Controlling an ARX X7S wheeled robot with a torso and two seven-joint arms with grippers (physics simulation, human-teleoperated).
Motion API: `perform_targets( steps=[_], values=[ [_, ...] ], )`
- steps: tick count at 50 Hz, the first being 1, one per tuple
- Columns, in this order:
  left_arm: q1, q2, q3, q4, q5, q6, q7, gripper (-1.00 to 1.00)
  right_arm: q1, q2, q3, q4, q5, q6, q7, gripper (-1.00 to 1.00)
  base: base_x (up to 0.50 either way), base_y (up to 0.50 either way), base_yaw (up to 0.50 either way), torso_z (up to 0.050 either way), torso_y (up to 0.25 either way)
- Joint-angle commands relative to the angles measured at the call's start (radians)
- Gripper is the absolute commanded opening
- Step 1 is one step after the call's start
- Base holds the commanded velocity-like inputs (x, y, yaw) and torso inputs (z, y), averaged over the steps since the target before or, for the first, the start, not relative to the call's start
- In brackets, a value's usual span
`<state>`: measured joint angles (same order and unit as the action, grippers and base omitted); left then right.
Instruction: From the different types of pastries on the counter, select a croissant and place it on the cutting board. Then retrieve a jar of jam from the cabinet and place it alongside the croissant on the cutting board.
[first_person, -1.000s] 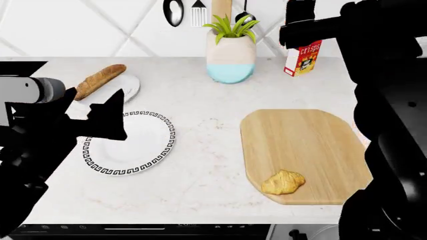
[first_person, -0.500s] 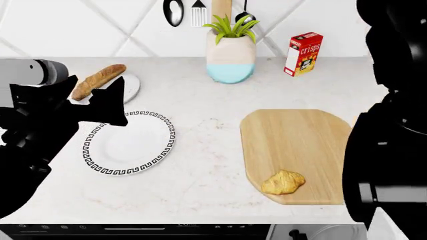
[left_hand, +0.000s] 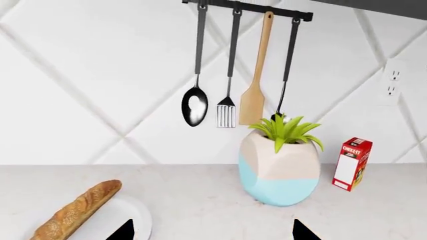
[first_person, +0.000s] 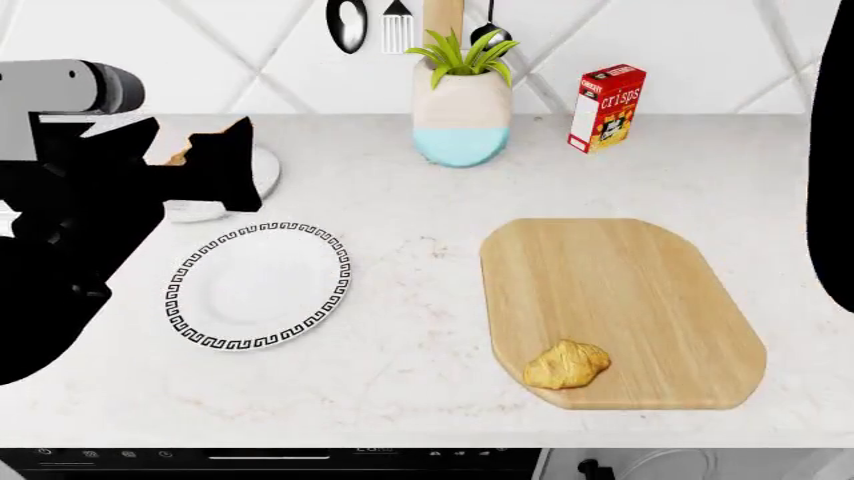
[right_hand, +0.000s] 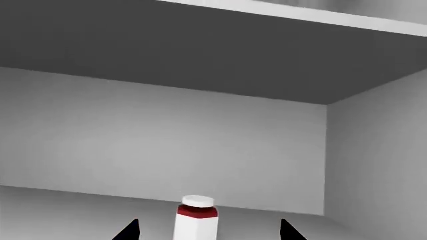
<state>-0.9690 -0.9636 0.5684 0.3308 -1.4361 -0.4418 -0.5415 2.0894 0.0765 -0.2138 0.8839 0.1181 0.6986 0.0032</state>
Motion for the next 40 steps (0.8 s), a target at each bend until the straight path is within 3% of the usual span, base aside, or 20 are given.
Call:
perform_targets(
  steps=[1, 12, 29, 32, 40],
  values=[
    [-0.028, 0.031, 0.007, -0.047, -0.004, -0.015, 0.019, 1.0, 0.195, -0.031, 0.022, 0.424, -0.002, -0.191, -0.036, 1.0, 0.0, 0.0, 0.0, 0.0, 0.0],
    [-0.012, 0.012, -0.025, -0.028, -0.024, 0.016, 0.014, 1.0, 0.193, -0.037, 0.096, 0.425, -0.077, -0.069, -0.053, 1.0, 0.0, 0.0, 0.0, 0.0, 0.0],
    [-0.009, 0.022, -0.041, -0.055, -0.028, 0.035, -0.015, 1.0, 0.195, -0.063, 0.066, 0.425, -0.115, -0.003, -0.09, 1.0, 0.0, 0.0, 0.0, 0.05, 0.0],
    [-0.01, 0.023, -0.039, -0.059, -0.031, 0.031, -0.005, 1.0, 0.192, -0.069, 0.062, 0.425, -0.111, -0.006, -0.082, 1.0, 0.0, 0.0, 0.0, 0.0, 0.0],
    [-0.012, 0.029, -0.034, -0.063, -0.02, 0.03, 0.011, 1.0, 0.204, -0.076, -0.093, 0.425, 0.041, -0.028, -0.02, 1.0, 0.0, 0.0, 0.0, 0.0, 0.0]
  ],
)
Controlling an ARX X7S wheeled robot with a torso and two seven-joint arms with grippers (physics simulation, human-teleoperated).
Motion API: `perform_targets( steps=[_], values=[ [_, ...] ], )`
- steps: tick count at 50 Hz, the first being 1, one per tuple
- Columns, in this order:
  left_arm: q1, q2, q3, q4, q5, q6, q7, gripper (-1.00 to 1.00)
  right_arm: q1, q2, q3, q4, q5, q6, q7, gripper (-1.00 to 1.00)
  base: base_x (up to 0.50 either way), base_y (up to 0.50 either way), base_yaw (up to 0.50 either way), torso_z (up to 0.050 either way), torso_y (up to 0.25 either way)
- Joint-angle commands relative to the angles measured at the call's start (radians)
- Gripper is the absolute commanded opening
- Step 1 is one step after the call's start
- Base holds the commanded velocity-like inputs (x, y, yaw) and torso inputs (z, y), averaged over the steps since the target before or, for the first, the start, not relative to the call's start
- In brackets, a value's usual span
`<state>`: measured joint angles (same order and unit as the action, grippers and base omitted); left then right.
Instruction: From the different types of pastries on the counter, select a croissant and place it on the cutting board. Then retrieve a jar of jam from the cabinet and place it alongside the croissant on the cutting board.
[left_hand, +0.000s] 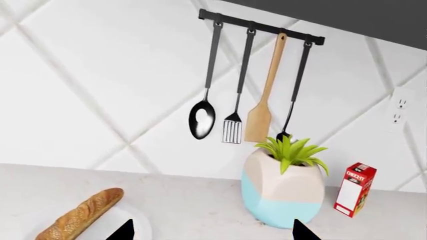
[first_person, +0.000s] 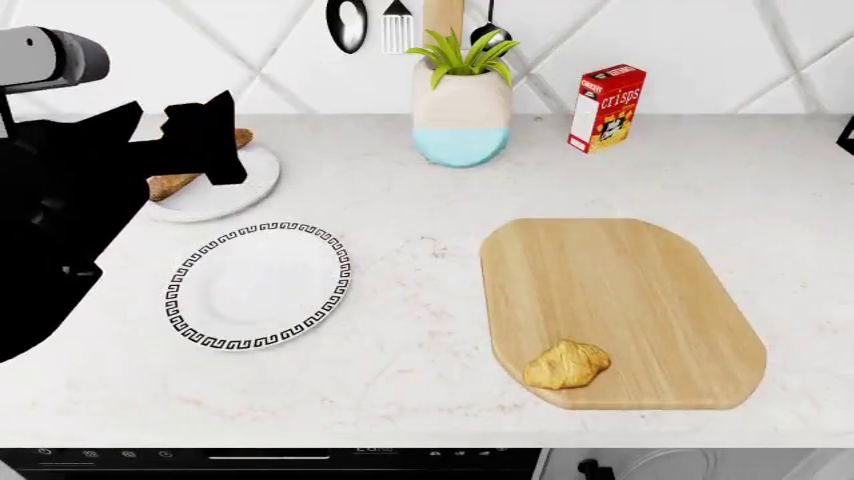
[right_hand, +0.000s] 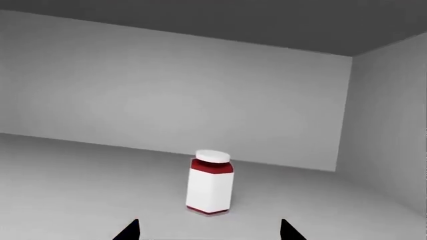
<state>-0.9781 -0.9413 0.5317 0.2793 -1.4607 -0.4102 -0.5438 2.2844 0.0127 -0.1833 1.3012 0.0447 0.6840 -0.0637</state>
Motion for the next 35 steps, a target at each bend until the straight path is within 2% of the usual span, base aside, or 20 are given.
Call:
perform_targets(
  steps=[1, 10, 14, 21, 28, 35],
  values=[
    [-0.002, 0.006, 0.003, -0.011, 0.004, -0.002, 0.014, 1.0, 0.01, -0.012, -0.14, 0.008, 0.131, -0.019, 0.057, 1.0, 0.0, 0.0, 0.0, 0.0, 0.0],
    [0.002, -0.012, -0.01, 0.018, -0.011, 0.0, 0.006, 1.0, 0.025, -0.012, -0.247, 0.008, 0.218, -0.049, 0.108, 1.0, 0.0, 0.0, 0.0, 0.0, 0.0],
    [0.003, -0.017, -0.016, 0.023, -0.028, -0.001, 0.01, 1.0, 0.016, -0.012, -0.238, 0.008, 0.207, -0.062, 0.121, 1.0, 0.11, 0.0, 0.0, 0.0, 0.0],
    [0.006, -0.02, -0.019, 0.026, -0.03, 0.0, 0.012, 1.0, 0.0, -0.012, -0.166, 0.008, 0.131, -0.063, 0.114, 1.0, 0.46, -0.16, 0.0, 0.0, 0.0],
    [0.011, -0.019, -0.019, 0.028, -0.025, 0.005, 0.013, 1.0, -0.006, -0.012, -0.222, 0.008, 0.17, -0.063, 0.093, 1.0, 0.5, -0.06, 0.0, 0.0, 0.0],
    [0.007, -0.013, -0.016, 0.026, -0.026, -0.001, 0.011, 1.0, -0.011, -0.012, -0.218, 0.008, 0.196, -0.053, 0.024, 1.0, 0.5, 0.05, 0.0, 0.0, 0.0]
  ],
)
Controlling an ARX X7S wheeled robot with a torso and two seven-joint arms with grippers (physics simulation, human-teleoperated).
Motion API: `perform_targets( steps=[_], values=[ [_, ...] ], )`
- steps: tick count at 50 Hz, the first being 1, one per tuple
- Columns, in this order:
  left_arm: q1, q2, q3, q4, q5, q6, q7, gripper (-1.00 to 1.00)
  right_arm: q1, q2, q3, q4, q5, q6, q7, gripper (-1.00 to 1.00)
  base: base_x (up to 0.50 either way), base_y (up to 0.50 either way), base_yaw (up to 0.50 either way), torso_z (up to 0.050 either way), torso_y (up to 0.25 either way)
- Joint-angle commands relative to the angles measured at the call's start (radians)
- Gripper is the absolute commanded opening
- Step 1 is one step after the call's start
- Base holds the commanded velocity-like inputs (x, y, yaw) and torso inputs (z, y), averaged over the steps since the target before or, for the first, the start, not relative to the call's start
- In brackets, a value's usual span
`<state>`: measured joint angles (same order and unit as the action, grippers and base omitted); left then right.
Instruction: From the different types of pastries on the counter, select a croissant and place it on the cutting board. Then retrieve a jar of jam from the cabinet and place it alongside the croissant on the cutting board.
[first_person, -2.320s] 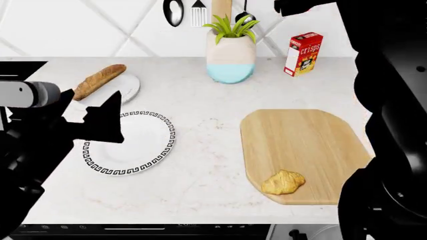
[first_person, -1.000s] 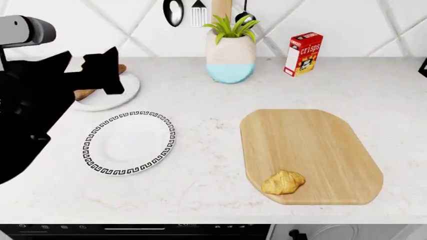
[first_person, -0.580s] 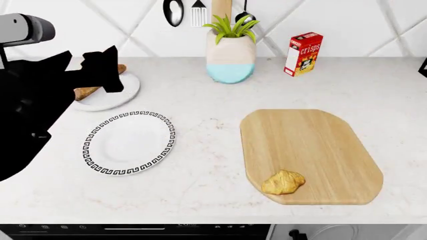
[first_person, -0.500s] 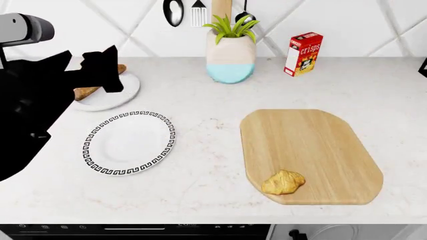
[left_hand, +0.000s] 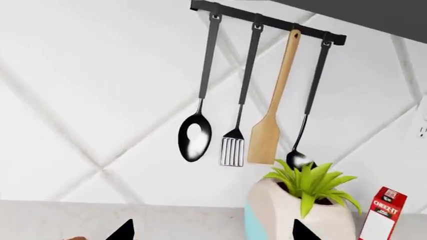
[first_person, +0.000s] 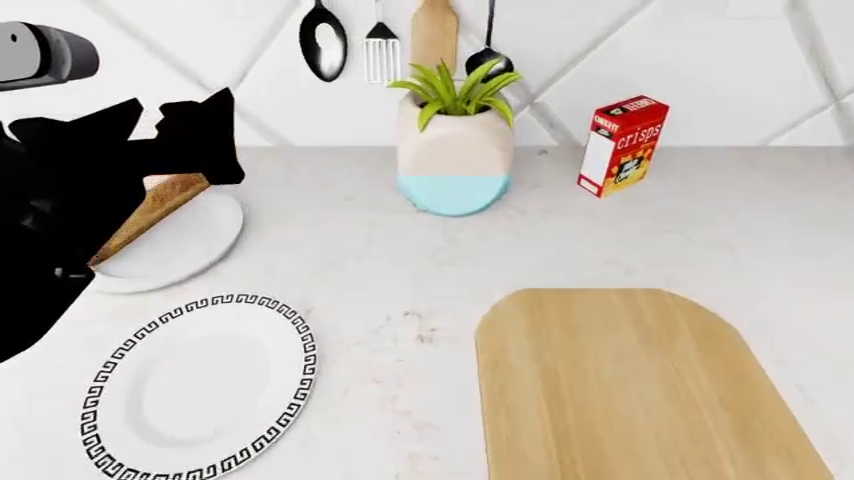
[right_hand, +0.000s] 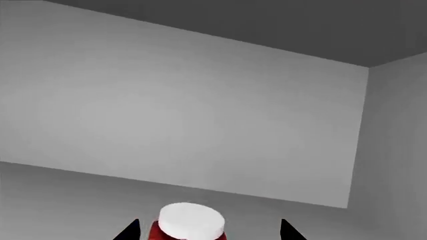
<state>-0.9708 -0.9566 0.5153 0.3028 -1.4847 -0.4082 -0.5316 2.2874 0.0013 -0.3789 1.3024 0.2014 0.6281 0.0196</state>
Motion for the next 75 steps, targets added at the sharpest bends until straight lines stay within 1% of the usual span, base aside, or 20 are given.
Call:
perform_targets(
  steps=[1, 4, 9, 13, 19, 27, 28, 29, 30, 46, 54, 60, 65, 75],
  values=[
    [-0.001, 0.001, 0.0, 0.004, -0.003, -0.003, -0.003, 1.0, -0.012, -0.001, -0.022, 0.006, 0.043, 0.007, -0.068, 1.0, 0.5, 0.0, 0.0, 0.0, 0.0],
    [0.0, -0.001, -0.002, 0.009, -0.007, -0.004, -0.006, 1.0, -0.005, 0.001, 0.048, 0.006, -0.014, 0.022, -0.074, 1.0, 0.5, 0.0, 0.0, 0.0, 0.0],
    [0.001, 0.004, 0.002, 0.007, -0.003, -0.006, -0.004, 1.0, -0.004, 0.007, 0.181, 0.006, -0.099, 0.051, -0.098, 1.0, 0.0, 0.0, 0.0, 0.0, 0.0],
    [0.001, 0.002, 0.001, 0.01, -0.006, -0.006, -0.003, 1.0, -0.006, 0.015, 0.255, 0.006, -0.139, 0.07, -0.11, 1.0, 0.0, 0.0, 0.0, 0.0, 0.0],
    [0.002, 0.0, -0.001, 0.011, -0.008, -0.007, -0.002, 1.0, -0.012, 0.017, 0.302, 0.006, -0.176, 0.146, -0.129, 1.0, 0.0, 0.0, 0.0, 0.0, 0.0],
    [0.011, -0.008, -0.007, 0.023, -0.019, -0.004, -0.001, 1.0, -0.034, 0.021, 0.312, 0.006, -0.196, 0.236, -0.114, 1.0, 0.0, 0.0, 0.0, 0.0, 0.0],
    [0.012, -0.009, -0.008, 0.024, -0.02, -0.003, -0.001, 1.0, -0.06, 0.018, 0.321, 0.006, -0.192, 0.216, -0.109, 1.0, 0.0, 0.0, 0.0, 0.0, 0.0],
    [0.014, -0.01, -0.009, 0.025, -0.02, -0.002, 0.0, 1.0, -0.13, 0.005, 0.335, 0.006, -0.184, 0.158, -0.094, 1.0, 0.0, 0.0, 0.0, 0.0, 0.0],
    [0.016, -0.01, -0.009, 0.025, -0.019, -0.001, 0.001, 1.0, -0.172, 0.0, 0.323, 0.006, -0.163, 0.121, -0.088, -1.0, 0.0, 0.0, 0.0, 0.0, 0.0],
    [0.014, -0.003, -0.007, 0.014, -0.021, -0.004, 0.017, 1.0, -0.155, 0.012, 0.286, 0.006, -0.203, 0.129, -0.127, -1.0, 0.0, 0.0, 0.0, 0.0, 0.0],
    [0.019, -0.005, -0.01, 0.0, -0.014, 0.001, 0.032, 1.0, -0.072, 0.001, 0.243, 0.006, -0.19, 0.027, -0.118, -1.0, 0.01, 0.0, 0.0, 0.0, 0.0],
    [0.02, -0.004, -0.01, -0.011, -0.012, 0.002, 0.038, 1.0, -0.007, 0.0, 0.154, 0.006, -0.112, -0.047, -0.084, -1.0, 0.0, 0.0, 0.0, 0.0, 0.0],
    [0.016, -0.003, -0.011, -0.012, -0.016, -0.001, 0.037, 1.0, 0.039, 0.0, 0.14, 0.006, -0.103, -0.063, -0.068, -1.0, 0.0, 0.0, 0.0, 0.0, 0.0],
    [0.013, 0.003, -0.011, -0.016, -0.013, -0.001, 0.042, 1.0, 0.053, 0.002, 0.16, 0.006, -0.134, -0.078, -0.064, -1.0, -0.5, -0.01, 0.0, 0.0, 0.0]
  ],
)
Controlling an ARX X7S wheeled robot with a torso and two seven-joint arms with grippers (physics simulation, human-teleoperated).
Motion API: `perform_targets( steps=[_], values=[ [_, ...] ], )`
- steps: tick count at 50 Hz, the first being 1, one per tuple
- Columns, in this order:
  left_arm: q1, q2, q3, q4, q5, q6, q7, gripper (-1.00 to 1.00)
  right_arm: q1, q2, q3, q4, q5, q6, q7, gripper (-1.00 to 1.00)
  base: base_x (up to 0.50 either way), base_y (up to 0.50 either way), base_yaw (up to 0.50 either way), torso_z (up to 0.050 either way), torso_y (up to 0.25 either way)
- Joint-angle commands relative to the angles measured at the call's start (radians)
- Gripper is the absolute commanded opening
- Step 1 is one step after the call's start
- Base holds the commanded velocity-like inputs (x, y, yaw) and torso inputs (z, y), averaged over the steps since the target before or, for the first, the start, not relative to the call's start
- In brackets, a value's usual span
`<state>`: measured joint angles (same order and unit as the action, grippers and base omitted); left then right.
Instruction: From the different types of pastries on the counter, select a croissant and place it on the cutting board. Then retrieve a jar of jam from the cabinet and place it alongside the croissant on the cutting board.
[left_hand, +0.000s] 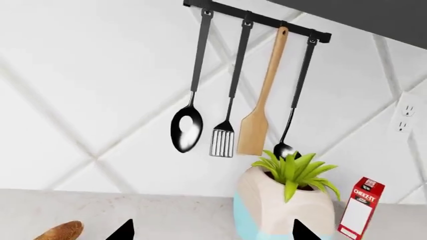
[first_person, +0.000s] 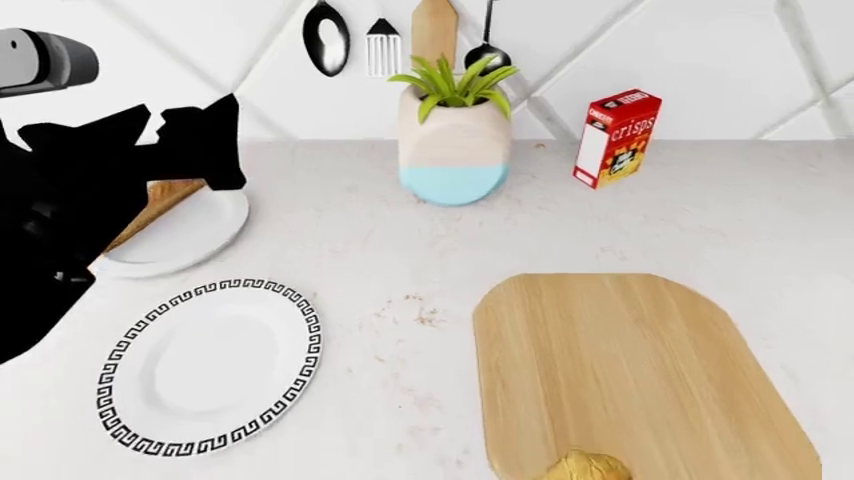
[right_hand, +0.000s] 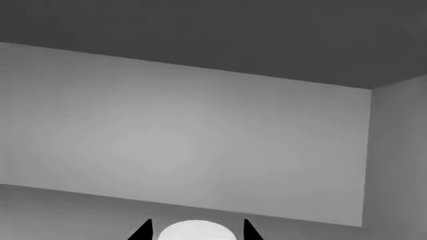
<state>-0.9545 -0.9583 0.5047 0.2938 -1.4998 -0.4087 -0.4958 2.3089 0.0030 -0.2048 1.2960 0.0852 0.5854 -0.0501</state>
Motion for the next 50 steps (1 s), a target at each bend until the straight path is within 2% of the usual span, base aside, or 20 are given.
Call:
perform_targets(
  steps=[1, 8, 25, 32, 41, 47, 48, 49, 50],
  values=[
    [-0.003, 0.005, 0.0, -0.008, 0.002, 0.0, 0.007, 1.0, 0.035, 0.001, -0.011, 0.013, -0.023, -0.033, 0.005, -1.0, -0.5, -0.08, 0.0, 0.0, 0.0],
    [-0.008, 0.005, -0.003, -0.011, -0.003, -0.003, 0.004, 1.0, 0.047, -0.001, 0.015, 0.013, -0.056, -0.032, -0.007, -1.0, -0.5, -0.13, 0.0, 0.0, 0.0],
    [0.003, -0.011, -0.016, 0.018, -0.022, 0.001, -0.001, 1.0, 0.047, -0.002, -0.028, 0.012, -0.062, 0.031, -0.093, -1.0, -0.49, -0.25, 0.0, 0.0, 0.0],
    [0.022, -0.022, -0.024, 0.026, -0.025, 0.012, 0.006, 1.0, 0.047, -0.003, -0.068, 0.007, -0.064, 0.081, -0.175, -1.0, 0.03, -0.05, 0.0, 0.0, 0.0],
    [0.045, -0.028, -0.029, 0.028, -0.027, 0.024, 0.023, 1.0, 0.047, -0.003, -0.074, -0.002, -0.067, 0.127, -0.173, -1.0, 0.0, 0.0, 0.0, 0.0, 0.0],
    [0.044, -0.018, -0.022, 0.021, -0.021, 0.021, 0.033, 1.0, 0.047, -0.003, -0.127, -0.01, -0.068, 0.164, -0.212, -1.0, 0.0, 0.0, 0.0, 0.0, 0.0],
    [0.046, -0.016, -0.021, 0.019, -0.02, 0.021, 0.034, 1.0, 0.047, -0.003, -0.189, -0.014, 0.0, 0.169, -0.198, -1.0, 0.0, 0.0, 0.0, 0.0, 0.0],
    [0.047, -0.015, -0.02, 0.018, -0.017, 0.022, 0.036, 1.0, 0.009, -0.003, -0.26, -0.08, 0.091, 0.202, -0.155, -1.0, 0.0, 0.0, 0.0, 0.0, 0.0],
    [0.049, -0.015, -0.019, 0.017, -0.015, 0.023, 0.037, 1.0, -0.141, 0.058, -0.237, -0.23, 0.125, 0.352, -0.086, -1.0, 0.0, 0.0, 0.0, 0.0, 0.0]
  ],
)
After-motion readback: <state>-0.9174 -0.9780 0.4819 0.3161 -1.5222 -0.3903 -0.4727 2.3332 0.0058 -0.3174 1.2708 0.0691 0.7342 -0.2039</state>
